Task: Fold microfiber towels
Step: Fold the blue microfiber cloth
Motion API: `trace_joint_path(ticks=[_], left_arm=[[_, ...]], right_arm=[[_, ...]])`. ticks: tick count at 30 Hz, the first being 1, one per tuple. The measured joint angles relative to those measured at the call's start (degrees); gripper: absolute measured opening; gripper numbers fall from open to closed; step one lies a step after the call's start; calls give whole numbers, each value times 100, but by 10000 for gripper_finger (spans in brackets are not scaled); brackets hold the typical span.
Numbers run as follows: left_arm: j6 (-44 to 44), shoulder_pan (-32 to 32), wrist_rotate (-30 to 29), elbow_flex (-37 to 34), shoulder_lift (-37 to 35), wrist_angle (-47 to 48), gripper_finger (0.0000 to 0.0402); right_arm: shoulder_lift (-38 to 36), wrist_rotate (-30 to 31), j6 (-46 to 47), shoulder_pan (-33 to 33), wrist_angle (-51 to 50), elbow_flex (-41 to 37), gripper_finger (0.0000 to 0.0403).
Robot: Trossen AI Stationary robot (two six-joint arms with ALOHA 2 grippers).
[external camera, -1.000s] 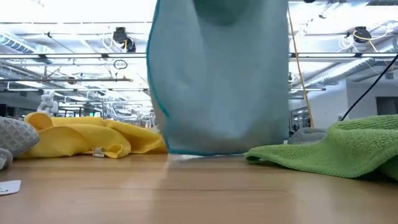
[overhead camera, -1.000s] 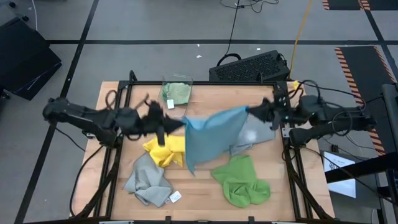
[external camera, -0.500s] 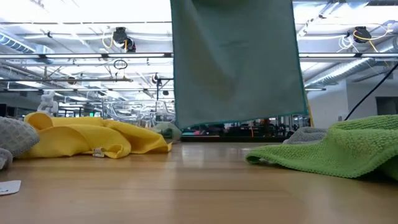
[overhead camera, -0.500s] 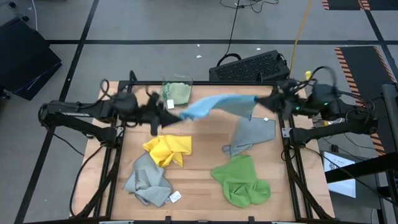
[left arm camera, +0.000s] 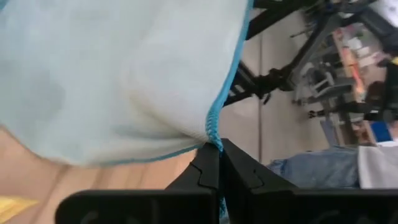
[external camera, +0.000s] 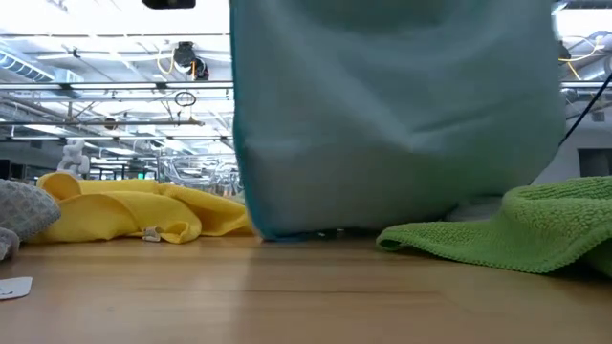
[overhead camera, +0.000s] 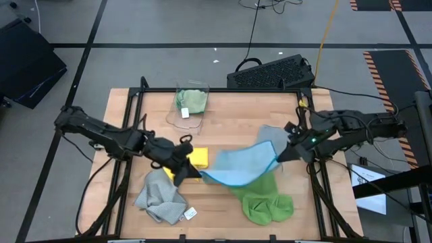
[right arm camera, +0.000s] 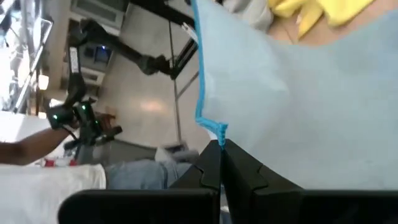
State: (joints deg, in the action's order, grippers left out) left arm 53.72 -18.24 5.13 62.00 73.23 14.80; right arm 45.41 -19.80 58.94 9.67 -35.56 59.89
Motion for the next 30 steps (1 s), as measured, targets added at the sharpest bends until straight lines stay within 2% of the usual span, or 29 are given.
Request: trace_joint_path(ticks=[4,10,13,16,19,22,26,30], left_arm=[[-310,100,-175,-2,23,-844,3],[-1268,809,-985,0,-419,-1439,5],[-1611,1378,-1116,0,-647,-1538,3],[-1733,1921,-1088,-2,-823,-1721,5],[-1738,2306,-671,0,-992,-1964,3],[-1580,2428,-58,0,-1058,-1948,5],[-1189,2194,687,0,-1066,-1518,3],[-1004,1646,726,3,-895,-583,5]], right_arm=[[-121,255,-31,44,145,-19,0],[-347,1508,-314,-260,838,-19,0],[-410,2383,-523,-568,1562,-19,0],[-413,2760,-933,-888,2562,-17,0],[-422,2701,-1153,-1158,3140,10,0],[-447,2338,-1165,-1235,2887,97,0],[-500,1364,-902,-1215,2113,108,0],[-445,304,-585,-1176,939,104,0]])
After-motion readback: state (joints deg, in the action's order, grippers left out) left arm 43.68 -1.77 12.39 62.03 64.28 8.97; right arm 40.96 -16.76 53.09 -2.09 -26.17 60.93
